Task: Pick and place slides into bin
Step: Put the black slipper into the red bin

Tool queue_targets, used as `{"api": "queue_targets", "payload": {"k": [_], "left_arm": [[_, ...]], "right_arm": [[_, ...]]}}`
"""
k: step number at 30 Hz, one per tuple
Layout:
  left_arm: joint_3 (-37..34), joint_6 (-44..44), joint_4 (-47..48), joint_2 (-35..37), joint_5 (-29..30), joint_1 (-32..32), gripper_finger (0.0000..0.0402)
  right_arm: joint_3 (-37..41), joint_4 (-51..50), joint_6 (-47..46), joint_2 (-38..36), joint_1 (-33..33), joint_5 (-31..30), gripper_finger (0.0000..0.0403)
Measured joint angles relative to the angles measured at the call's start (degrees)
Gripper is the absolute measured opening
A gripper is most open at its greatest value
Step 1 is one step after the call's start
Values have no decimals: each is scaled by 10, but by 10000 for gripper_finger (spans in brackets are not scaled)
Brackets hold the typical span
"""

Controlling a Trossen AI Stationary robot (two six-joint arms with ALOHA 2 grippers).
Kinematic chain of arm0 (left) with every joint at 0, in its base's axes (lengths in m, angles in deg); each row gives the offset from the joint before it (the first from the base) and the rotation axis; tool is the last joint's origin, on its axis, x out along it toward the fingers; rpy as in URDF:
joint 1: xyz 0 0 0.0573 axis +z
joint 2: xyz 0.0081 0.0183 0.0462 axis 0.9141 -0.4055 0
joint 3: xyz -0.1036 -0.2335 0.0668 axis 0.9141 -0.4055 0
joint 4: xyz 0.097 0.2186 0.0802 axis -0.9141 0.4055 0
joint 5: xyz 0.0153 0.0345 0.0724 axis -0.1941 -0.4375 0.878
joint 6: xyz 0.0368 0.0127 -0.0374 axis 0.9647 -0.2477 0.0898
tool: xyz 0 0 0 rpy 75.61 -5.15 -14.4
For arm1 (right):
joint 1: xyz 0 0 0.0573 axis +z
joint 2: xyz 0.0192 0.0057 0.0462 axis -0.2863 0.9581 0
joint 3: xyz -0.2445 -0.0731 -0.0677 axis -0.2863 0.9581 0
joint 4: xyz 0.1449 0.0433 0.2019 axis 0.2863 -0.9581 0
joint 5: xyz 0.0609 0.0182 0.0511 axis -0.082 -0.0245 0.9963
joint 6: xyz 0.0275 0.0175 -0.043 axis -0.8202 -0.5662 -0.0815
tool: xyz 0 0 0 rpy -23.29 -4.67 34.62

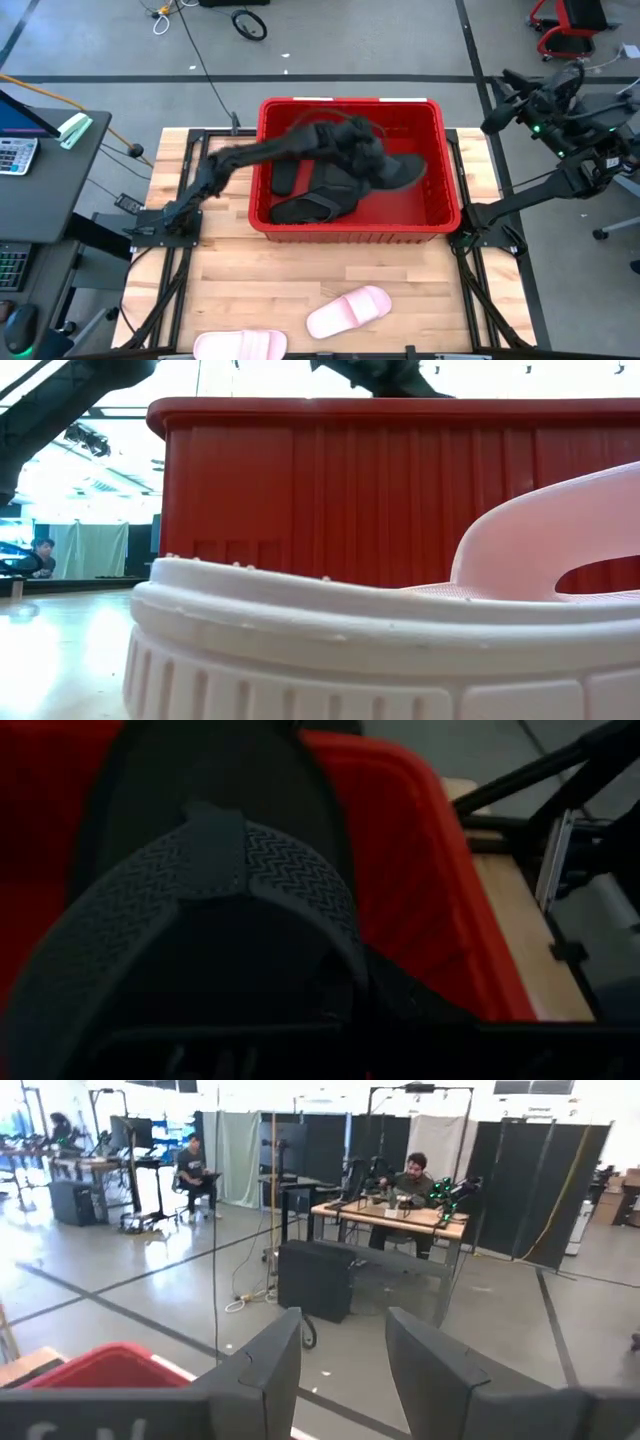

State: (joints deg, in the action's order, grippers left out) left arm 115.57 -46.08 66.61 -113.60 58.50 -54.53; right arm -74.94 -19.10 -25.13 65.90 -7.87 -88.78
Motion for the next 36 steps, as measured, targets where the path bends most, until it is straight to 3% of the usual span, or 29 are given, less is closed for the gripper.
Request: {"api": "queue_targets", "payload": {"k": [10,15,32,36], "left_arm": [[0,-86,-105,-110,43,-64,6],[4,-118,-152,-151,32,-80,6],[2,-160,-151,-169,36,-66,37],[3,-126,-100,-168,51,-57,15]], "right_arm": [[0,-123,-153,14,0,89,153],[0,-177,-219,22,0,134,153],[0,-183,-225,44,0,166,153],[0,-183,-222,44,0,166,153]]}}
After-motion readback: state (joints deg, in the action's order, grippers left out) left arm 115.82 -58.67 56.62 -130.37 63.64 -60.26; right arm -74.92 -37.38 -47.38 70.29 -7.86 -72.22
